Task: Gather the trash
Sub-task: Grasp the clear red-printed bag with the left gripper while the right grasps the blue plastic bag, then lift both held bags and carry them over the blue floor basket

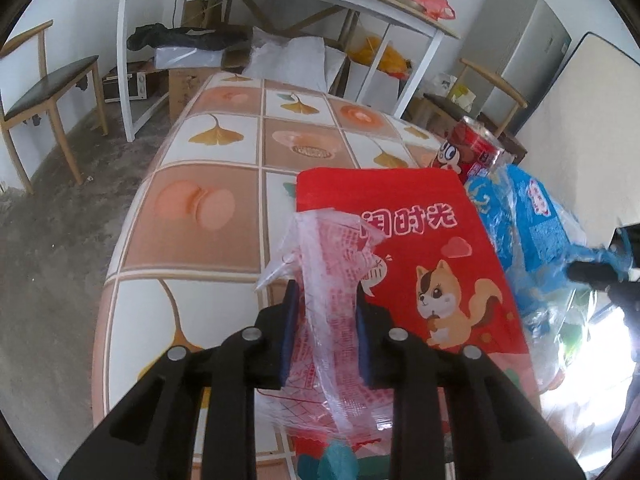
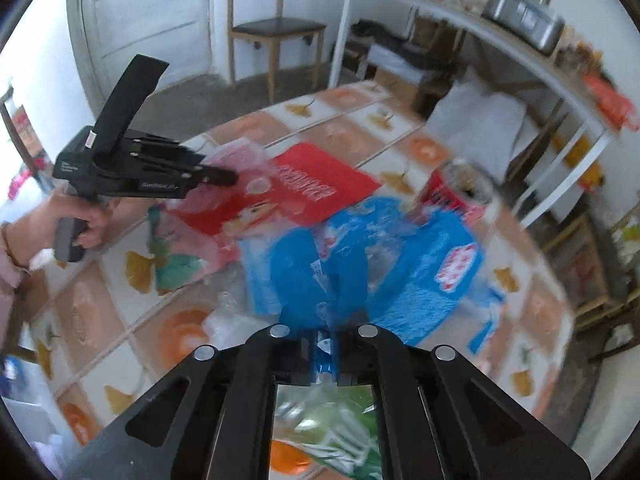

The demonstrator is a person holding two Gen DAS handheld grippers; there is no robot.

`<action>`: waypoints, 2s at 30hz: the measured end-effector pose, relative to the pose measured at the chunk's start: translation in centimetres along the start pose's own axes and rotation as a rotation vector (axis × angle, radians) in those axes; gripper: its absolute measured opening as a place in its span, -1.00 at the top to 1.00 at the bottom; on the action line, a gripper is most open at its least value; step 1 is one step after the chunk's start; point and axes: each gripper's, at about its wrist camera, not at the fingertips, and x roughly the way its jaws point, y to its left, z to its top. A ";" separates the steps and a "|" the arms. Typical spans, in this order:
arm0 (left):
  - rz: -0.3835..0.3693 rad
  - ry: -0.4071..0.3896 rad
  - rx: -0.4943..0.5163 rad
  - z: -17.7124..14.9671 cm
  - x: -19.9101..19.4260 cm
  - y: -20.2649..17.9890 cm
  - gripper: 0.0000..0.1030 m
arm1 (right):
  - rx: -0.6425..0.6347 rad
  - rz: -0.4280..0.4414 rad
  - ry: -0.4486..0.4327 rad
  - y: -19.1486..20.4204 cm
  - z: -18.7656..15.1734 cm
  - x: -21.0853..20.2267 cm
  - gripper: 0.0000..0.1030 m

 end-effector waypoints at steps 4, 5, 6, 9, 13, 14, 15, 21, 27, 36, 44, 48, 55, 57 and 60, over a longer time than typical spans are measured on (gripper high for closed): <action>0.007 -0.044 -0.014 0.1 -1.1 0.0 0.53 | 0.045 -0.079 -0.102 -1.0 -0.3 -2.8 0.94; 0.016 -0.065 -0.013 0.2 -1.7 -0.1 0.53 | 0.073 -0.078 -0.142 -1.7 -0.4 -4.2 0.94; 0.012 -0.082 -0.014 0.4 -2.3 -0.2 0.53 | 0.089 -0.098 -0.171 -2.2 -0.5 -5.3 0.94; 0.015 -0.132 -0.018 1.0 -4.0 -0.6 0.53 | 0.127 -0.130 -0.256 -3.6 -0.8 -9.2 0.94; 0.002 -0.163 -0.020 1.8 -6.0 -1.7 0.53 | 0.205 -0.116 -0.370 -5.3 -1.8 -14.3 0.94; -0.003 -0.169 -0.019 2.0 -6.4 -2.2 0.53 | 0.214 -0.114 -0.382 -5.6 -2.0 -14.9 0.94; -0.009 -0.176 -0.019 2.1 -6.9 -2.7 0.53 | 0.231 -0.114 -0.404 -5.9 -2.3 -16.0 0.94; -0.101 -0.224 -0.012 1.5 -10.7 -6.9 0.53 | 0.309 -0.082 -0.482 -7.3 -5.1 -20.9 0.94; -0.255 -0.201 0.091 -1.3 -13.8 -15.7 0.53 | 0.367 -0.093 -0.544 -7.8 -10.7 -26.9 0.93; -0.497 0.035 0.289 -8.6 -13.6 -32.0 0.53 | 0.550 -0.227 -0.547 -9.9 -22.4 -33.1 0.85; -0.630 0.198 0.360 -14.2 -12.5 -40.2 0.53 | 0.813 -0.323 -0.387 -10.4 -35.5 -30.9 0.85; -0.640 0.210 0.397 -15.2 -12.7 -41.7 0.53 | 1.000 -0.306 -0.307 -10.2 -42.5 -27.1 0.85; -0.635 0.201 0.448 -15.0 -12.7 -43.2 0.53 | 1.173 -0.319 -0.191 -9.0 -50.6 -21.0 0.85; -0.641 0.199 0.456 -14.9 -12.8 -43.4 0.53 | 1.222 -0.311 -0.170 -9.0 -52.7 -18.9 0.85; -0.637 0.180 0.482 -15.0 -12.8 -44.1 0.53 | 1.263 -0.328 -0.081 -8.6 -55.5 -14.5 0.85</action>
